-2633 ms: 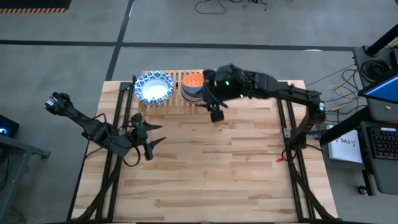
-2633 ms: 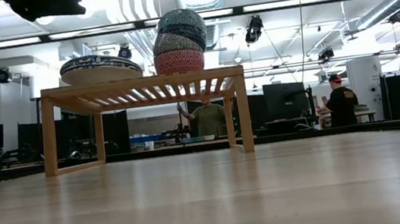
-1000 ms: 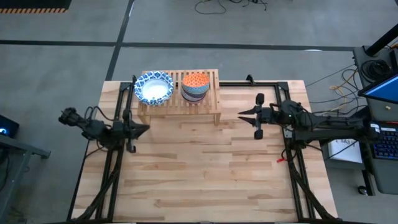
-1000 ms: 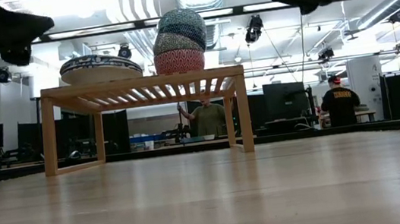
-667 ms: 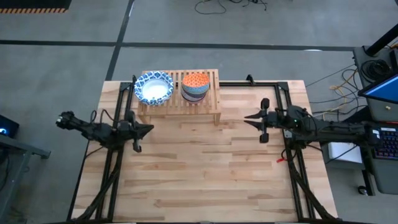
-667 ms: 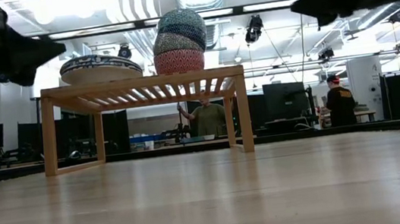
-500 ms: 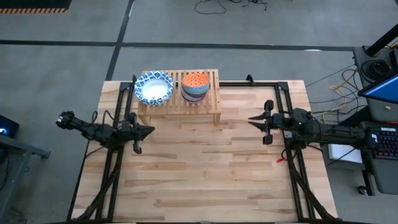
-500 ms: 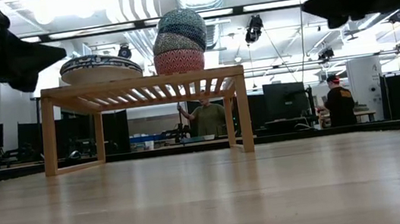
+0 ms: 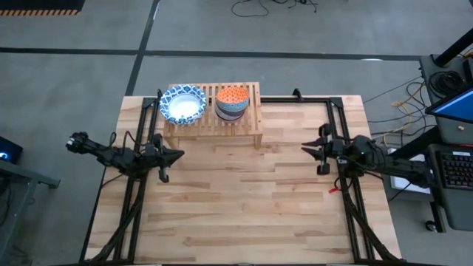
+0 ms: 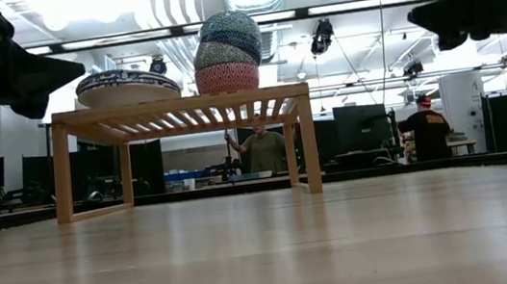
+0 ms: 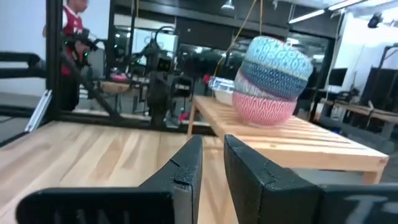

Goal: Place and stack bowls onto a shelf
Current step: Return to home position

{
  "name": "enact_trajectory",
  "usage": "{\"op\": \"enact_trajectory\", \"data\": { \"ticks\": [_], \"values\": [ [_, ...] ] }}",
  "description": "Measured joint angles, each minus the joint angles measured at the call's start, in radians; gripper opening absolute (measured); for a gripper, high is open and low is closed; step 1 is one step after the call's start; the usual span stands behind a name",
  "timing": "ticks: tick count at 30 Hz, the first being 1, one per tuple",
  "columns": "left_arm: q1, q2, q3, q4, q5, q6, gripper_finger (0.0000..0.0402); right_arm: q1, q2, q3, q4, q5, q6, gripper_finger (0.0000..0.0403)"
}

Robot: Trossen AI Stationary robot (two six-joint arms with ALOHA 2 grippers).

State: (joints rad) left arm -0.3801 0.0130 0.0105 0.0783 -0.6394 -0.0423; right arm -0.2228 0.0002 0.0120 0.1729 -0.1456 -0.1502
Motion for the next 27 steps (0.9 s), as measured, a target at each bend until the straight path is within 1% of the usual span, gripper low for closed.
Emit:
{"op": "enact_trajectory", "data": {
  "ticks": [5, 10, 15, 27],
  "values": [
    [0.001, 0.002, 0.0, 0.0, -0.026, 0.008, 0.0, 0.0, 0.027, 0.0, -0.029, -0.013, 0.001, 0.0056],
    [0.001, 0.011, 0.0, -0.001, -0.026, 0.006, 0.0, 0.0, 0.026, 0.0, -0.063, -0.012, 0.022, 0.0056],
    [0.001, 0.014, -0.001, 0.001, -0.025, -0.011, 0.0, 0.0, 0.037, 0.0, -0.13, -0.011, -0.028, 0.0056],
    [0.001, 0.019, -0.001, 0.001, -0.025, -0.012, 0.0, 0.0, 0.047, 0.0, -0.135, -0.009, -0.007, 0.0056]
  ]
}}
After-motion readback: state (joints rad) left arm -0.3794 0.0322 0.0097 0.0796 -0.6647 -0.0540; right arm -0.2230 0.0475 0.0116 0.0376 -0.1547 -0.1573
